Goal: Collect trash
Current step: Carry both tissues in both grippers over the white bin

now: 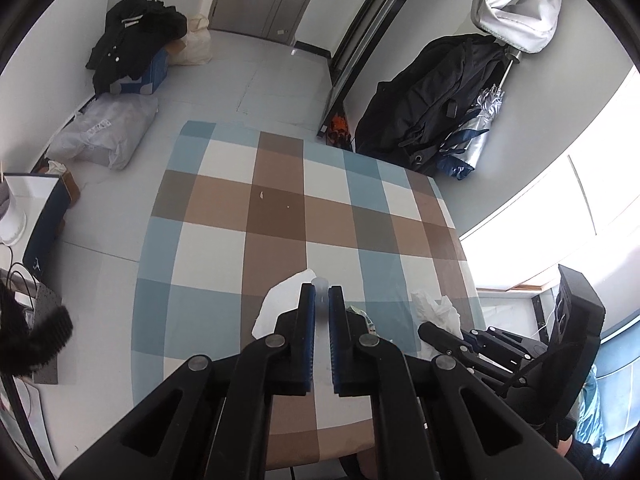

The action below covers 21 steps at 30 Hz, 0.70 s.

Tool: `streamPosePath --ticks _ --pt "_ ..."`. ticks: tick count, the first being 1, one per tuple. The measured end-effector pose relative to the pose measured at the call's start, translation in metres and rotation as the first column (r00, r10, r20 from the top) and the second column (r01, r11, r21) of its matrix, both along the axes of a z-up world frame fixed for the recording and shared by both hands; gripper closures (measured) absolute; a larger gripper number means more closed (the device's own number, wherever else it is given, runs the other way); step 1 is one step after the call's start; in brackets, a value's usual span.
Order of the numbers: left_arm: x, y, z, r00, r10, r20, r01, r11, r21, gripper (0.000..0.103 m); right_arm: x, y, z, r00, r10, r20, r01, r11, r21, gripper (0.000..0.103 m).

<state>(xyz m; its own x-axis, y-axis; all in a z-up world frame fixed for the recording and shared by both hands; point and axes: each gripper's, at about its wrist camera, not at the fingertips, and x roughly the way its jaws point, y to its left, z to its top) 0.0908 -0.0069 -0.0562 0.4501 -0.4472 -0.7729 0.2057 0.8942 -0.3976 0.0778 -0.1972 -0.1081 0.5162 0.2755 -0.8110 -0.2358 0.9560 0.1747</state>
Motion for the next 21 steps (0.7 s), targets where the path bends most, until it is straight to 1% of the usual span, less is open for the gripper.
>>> streamPosePath --ticks 3,7,9,12,14,17,21 --pt "-0.003 0.0 0.0 1.0 -0.008 0.005 0.008 1.0 0.008 0.1 -0.004 0.0 0.004 1.0 0.0 0.008 -0.001 1.0 0.013 0.095" --pt "-0.005 -0.003 0.004 1.0 -0.017 0.012 0.016 0.999 0.038 0.101 -0.011 -0.004 0.012 1.0 -0.009 0.022 0.008 0.999 0.033 0.095" --pt "-0.005 -0.003 0.014 0.999 -0.006 0.04 0.004 0.999 0.046 0.101 -0.015 -0.007 0.016 0.999 -0.015 0.028 0.013 0.999 0.049 0.095" --pt "-0.01 -0.006 0.031 0.996 -0.016 0.086 0.01 0.998 0.067 0.101 -0.02 -0.011 0.023 0.999 -0.018 0.041 0.015 0.997 0.071 0.095" --pt "-0.014 -0.01 0.04 0.994 -0.034 0.102 0.026 0.996 0.08 0.101 -0.025 -0.014 0.031 0.998 -0.023 0.06 0.018 0.997 0.081 0.095" --pt "-0.019 -0.015 0.05 0.992 -0.034 0.118 0.023 0.995 0.095 0.101 -0.031 -0.019 0.042 0.996 -0.027 0.09 0.019 0.996 0.091 0.095" --pt "-0.021 -0.023 0.061 0.992 -0.018 0.121 0.01 0.998 0.066 0.101 -0.035 -0.03 0.055 0.992 -0.032 0.124 0.018 0.993 0.113 0.095"
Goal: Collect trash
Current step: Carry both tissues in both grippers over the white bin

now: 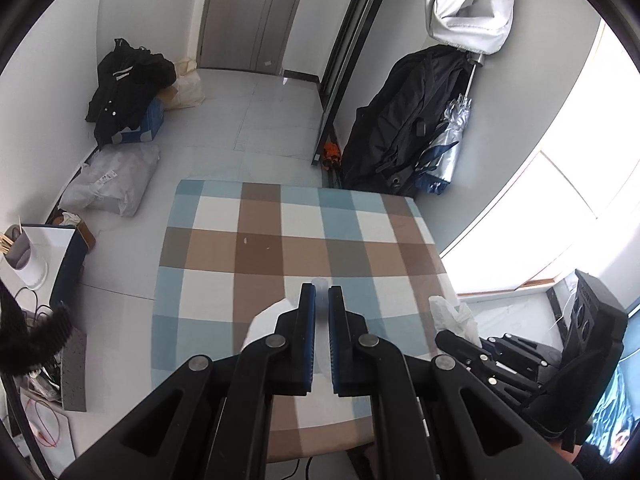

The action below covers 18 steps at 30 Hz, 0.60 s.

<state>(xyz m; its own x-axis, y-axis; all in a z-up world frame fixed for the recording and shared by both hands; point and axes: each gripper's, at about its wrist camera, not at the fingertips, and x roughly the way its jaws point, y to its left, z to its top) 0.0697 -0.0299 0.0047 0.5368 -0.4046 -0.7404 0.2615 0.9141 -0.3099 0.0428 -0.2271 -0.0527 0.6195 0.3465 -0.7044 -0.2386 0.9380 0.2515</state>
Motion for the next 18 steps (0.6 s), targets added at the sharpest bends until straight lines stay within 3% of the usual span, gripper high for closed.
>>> streamPosePath --ticks 9,18 --pt "-0.015 -0.042 0.043 0.996 -0.037 0.08 0.036 0.999 0.015 0.101 -0.017 -0.037 0.04 0.996 -0.051 0.074 0.046 0.996 0.075 0.095" --pt "-0.027 -0.112 0.075 0.979 -0.163 0.122 0.166 0.986 -0.016 0.101 -0.047 -0.097 0.085 0.981 -0.126 0.145 0.113 0.989 0.097 0.095"
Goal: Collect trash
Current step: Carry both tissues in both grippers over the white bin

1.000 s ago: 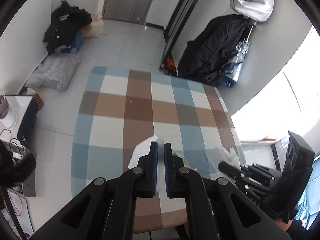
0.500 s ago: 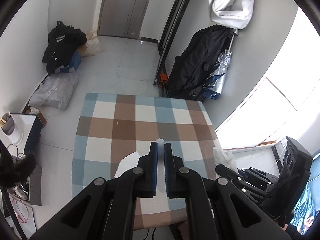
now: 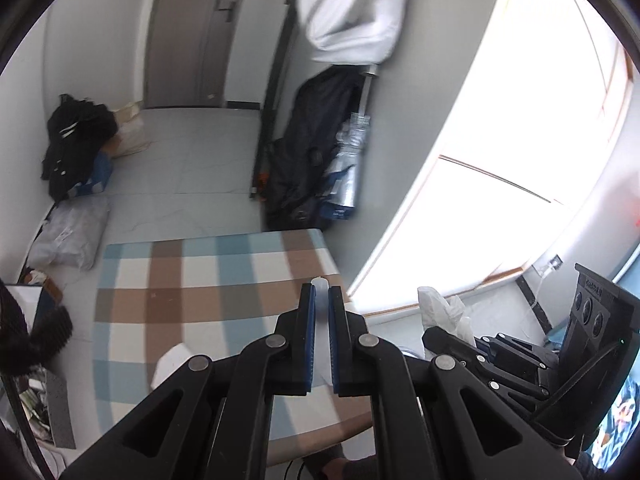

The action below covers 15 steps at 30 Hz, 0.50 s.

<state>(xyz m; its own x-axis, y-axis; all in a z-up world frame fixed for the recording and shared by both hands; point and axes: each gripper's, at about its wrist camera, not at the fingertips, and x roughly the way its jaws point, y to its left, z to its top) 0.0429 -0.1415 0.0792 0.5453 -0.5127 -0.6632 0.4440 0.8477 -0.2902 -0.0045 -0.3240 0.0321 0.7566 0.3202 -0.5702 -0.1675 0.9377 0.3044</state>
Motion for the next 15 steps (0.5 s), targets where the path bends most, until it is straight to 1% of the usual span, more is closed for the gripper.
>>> streamPosePath --ticks 2,5,9,15 --pt "-0.001 -0.022 0.002 0.999 -0.04 0.003 0.04 0.999 0.003 0.101 -0.005 -0.02 0.003 1.0 -0.029 0.0 0.029 0.999 0.017 0.095" --pt "-0.002 -0.053 0.001 0.996 -0.088 0.0 0.088 0.996 0.011 0.101 -0.013 -0.049 0.001 0.997 -0.082 -0.011 0.082 0.996 0.018 0.095" --pt "-0.003 -0.091 -0.004 0.988 -0.151 -0.022 0.151 0.988 0.012 0.101 -0.024 -0.091 -0.005 0.987 -0.157 -0.033 0.158 0.987 0.035 0.095" --pt "-0.009 -0.146 -0.021 0.968 -0.242 -0.066 0.243 0.97 0.018 0.101 -0.044 -0.153 -0.023 0.959 -0.276 -0.067 0.279 0.96 0.032 0.095"
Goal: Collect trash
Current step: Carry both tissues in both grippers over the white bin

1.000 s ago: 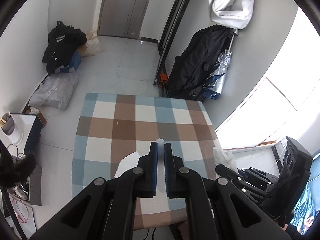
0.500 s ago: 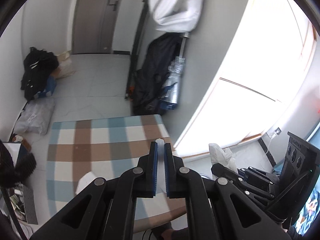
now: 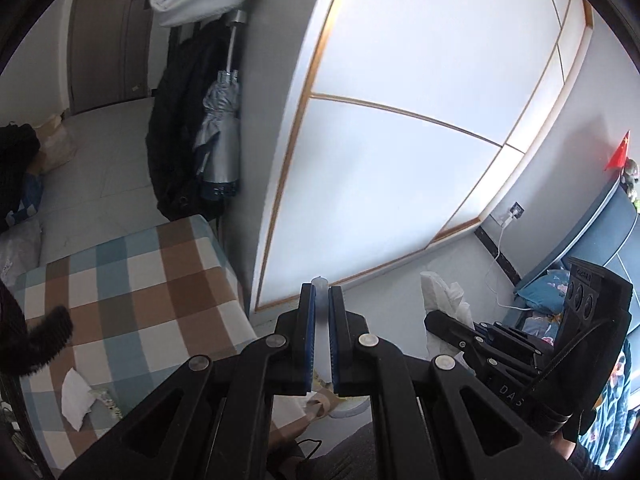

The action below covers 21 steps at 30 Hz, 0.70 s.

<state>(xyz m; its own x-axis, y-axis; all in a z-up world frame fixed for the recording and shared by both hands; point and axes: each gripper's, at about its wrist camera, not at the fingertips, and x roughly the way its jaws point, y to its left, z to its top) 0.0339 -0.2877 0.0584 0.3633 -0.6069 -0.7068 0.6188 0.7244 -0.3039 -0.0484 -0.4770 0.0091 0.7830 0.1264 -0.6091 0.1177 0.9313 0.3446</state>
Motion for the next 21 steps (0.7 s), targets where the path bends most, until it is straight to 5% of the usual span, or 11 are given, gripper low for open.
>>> streamPosePath --ticks 15,21 --pt "0.006 -0.112 -0.096 0.962 -0.194 -0.194 0.216 0.971 0.101 0.101 -0.023 -0.101 -0.113 0.956 -0.189 -0.225 0.221 0.967 0.128 0.095" --pt "0.014 -0.145 -0.15 0.9 -0.234 -0.367 0.3 0.944 0.134 0.101 -0.019 -0.105 -0.172 0.925 -0.166 -0.343 0.238 0.955 0.178 0.095"
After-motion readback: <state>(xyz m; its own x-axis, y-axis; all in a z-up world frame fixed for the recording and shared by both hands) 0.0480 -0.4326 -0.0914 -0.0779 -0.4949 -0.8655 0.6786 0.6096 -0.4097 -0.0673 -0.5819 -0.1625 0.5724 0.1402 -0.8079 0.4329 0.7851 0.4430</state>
